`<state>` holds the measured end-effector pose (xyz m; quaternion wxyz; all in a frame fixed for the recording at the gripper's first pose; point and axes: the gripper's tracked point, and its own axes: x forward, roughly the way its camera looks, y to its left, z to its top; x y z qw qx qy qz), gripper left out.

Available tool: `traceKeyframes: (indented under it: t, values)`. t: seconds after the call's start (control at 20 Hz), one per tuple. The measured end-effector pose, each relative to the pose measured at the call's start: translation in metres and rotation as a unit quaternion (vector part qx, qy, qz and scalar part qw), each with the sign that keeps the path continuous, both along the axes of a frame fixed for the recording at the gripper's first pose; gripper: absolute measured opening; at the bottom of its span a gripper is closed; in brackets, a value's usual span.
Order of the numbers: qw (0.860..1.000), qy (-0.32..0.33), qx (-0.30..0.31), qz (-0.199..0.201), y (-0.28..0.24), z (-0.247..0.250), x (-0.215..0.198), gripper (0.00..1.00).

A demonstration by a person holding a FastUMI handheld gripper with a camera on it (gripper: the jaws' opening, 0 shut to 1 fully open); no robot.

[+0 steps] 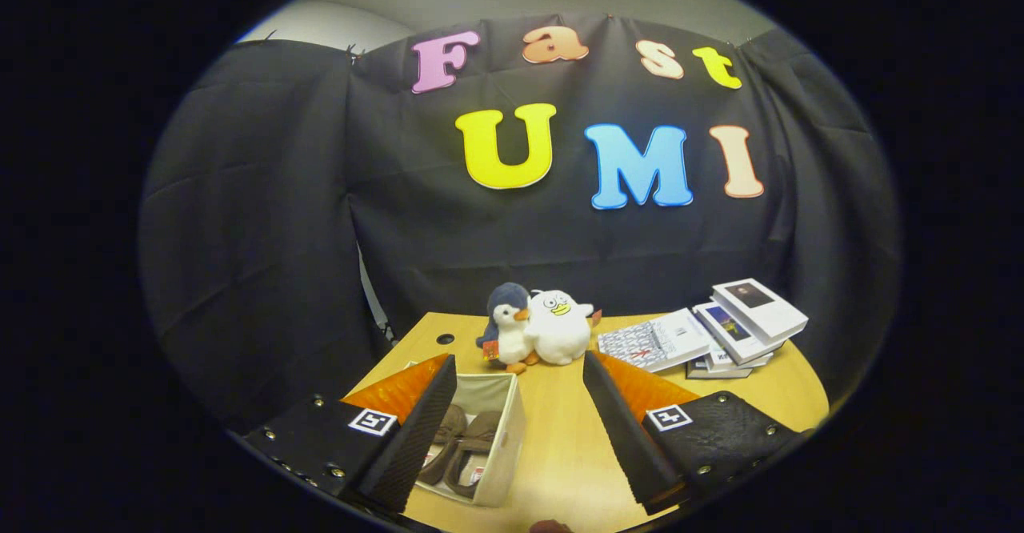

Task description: Open the storage box then place both shoes into the box .Put the left shoe in first, then the right shoe, with the right side of both shoes facing outward in a uniform manner.

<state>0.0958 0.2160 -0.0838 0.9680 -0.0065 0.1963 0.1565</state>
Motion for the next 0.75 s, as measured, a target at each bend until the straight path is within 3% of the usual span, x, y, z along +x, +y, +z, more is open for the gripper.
traceKeyframes:
  t: [0.3,0.75]
  values:
    - [0.996,-0.075,-0.036,-0.016,-0.067,0.050,-0.010,0.98]
    - [0.983,-0.157,-0.037,-0.091,-0.158,0.074,-0.024,0.98]
